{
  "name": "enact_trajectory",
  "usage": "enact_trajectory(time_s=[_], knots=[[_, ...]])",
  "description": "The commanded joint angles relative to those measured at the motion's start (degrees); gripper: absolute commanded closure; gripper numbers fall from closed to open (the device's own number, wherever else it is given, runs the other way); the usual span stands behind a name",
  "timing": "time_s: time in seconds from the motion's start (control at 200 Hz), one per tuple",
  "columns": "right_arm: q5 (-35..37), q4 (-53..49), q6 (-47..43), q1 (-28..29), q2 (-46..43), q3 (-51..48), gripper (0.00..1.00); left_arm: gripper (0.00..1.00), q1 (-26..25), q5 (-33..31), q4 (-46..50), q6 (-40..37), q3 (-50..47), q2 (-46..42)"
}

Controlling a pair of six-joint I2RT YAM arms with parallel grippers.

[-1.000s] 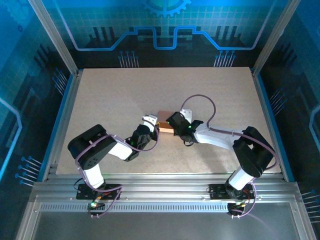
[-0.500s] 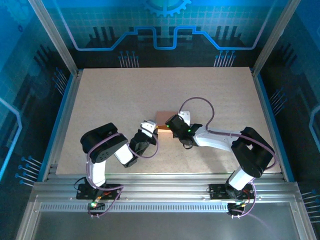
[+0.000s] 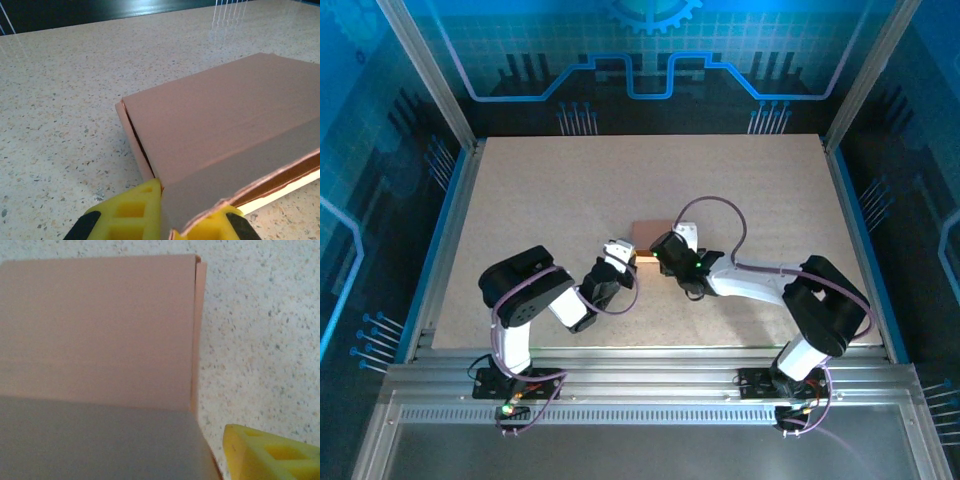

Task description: Fold the paper box

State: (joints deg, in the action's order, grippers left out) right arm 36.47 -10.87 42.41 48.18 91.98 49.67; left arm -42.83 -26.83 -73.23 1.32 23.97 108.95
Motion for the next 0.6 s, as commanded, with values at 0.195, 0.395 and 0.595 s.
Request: enact_trajectory(time_s=[0.195, 0.395, 0.595], knots=[[-1.2, 1.2, -4.5, 3.7, -8.9, -7.9, 0.08, 1.00, -0.2, -2.2, 11.8, -0.3, 2.2, -1.8], [-1.1, 2.7, -9.5, 5.6, -22.9, -14.8, 0.07, 1.00, -0.3, -2.2, 12.5, -0.8, 2.8, -1.5], [-3.8, -2.7, -15.6, 0.6, -31.2, -9.8, 0.07, 1.00, -0.6, -2.0, 12.8, -2.0, 2.9, -1.5]])
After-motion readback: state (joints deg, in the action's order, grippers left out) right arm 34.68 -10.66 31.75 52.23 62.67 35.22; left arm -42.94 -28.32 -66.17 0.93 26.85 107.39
